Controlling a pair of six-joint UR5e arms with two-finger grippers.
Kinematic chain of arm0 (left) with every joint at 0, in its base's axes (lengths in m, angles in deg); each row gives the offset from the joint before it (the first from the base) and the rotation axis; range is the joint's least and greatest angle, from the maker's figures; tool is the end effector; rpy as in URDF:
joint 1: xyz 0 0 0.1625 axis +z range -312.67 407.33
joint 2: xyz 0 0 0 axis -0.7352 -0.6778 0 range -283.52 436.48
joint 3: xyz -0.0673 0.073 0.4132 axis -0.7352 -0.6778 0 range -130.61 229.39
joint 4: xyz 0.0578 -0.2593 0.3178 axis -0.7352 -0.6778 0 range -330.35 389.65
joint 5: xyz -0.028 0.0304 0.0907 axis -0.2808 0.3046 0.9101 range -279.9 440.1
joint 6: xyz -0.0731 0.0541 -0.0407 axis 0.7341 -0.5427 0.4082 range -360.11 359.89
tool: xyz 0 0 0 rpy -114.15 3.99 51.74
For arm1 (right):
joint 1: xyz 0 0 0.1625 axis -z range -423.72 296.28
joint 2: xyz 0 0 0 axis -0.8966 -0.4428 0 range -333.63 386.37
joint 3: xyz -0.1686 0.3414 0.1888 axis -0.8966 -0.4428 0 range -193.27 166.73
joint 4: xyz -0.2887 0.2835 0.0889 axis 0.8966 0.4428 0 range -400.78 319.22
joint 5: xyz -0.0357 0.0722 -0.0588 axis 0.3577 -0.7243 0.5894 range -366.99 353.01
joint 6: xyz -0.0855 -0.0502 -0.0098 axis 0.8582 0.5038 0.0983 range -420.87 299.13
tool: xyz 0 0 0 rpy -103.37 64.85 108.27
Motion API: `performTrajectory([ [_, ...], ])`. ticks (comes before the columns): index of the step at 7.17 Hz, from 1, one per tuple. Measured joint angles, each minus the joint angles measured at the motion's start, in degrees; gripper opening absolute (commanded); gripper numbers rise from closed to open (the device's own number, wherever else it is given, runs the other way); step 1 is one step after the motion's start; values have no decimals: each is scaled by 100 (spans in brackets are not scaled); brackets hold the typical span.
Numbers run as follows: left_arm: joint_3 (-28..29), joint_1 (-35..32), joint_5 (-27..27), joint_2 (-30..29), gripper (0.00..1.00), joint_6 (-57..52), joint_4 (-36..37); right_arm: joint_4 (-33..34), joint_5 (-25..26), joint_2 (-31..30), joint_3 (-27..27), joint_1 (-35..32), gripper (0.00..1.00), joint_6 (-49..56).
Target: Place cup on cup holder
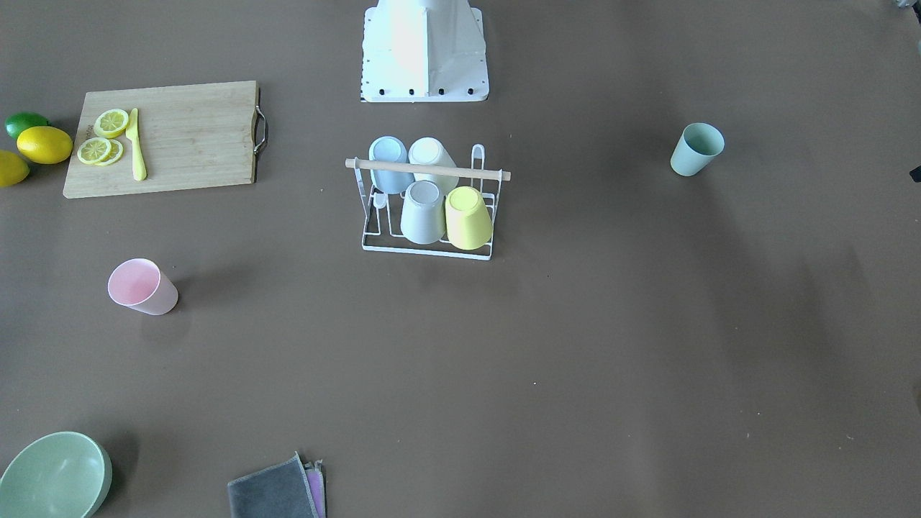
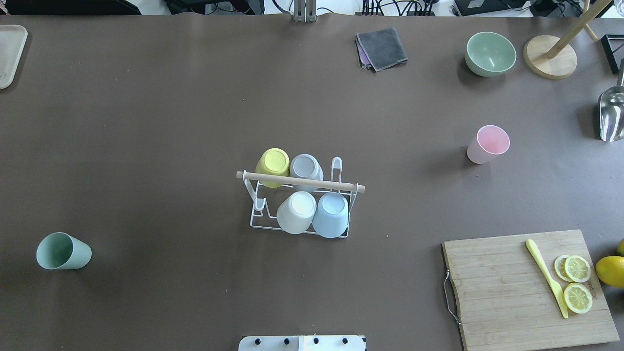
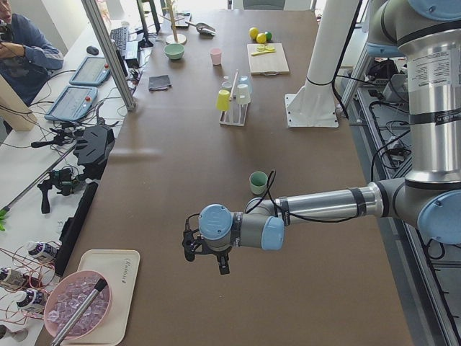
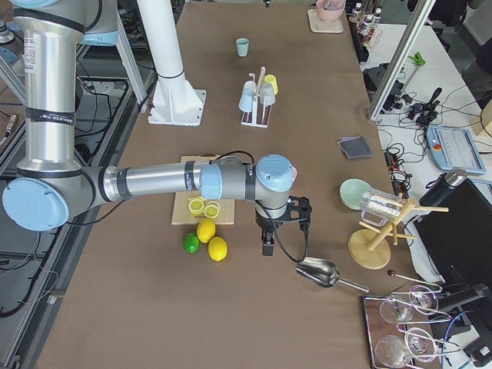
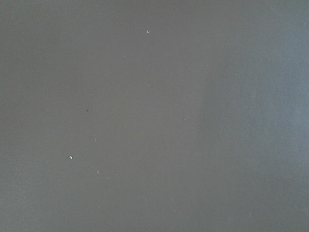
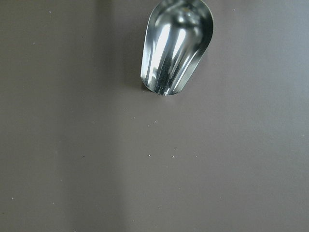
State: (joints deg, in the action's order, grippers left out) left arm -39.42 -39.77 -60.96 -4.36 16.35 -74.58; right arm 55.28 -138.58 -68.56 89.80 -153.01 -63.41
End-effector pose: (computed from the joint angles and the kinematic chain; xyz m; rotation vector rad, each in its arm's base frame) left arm -0.0343 -0.4242 0.7082 -0.0876 0.8902 -0.1903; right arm 0.0616 -0.4549 0.6012 0.0141 -0.7265 0.0175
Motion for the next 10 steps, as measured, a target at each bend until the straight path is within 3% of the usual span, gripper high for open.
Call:
performTrajectory([
  [7,-131,0,28,-9,98,-10,-17,-8,4,31,97,2,100,-15],
  [10,-192,20,67,-111,98,-11,14,-9,164,410,140,129,100,-90],
])
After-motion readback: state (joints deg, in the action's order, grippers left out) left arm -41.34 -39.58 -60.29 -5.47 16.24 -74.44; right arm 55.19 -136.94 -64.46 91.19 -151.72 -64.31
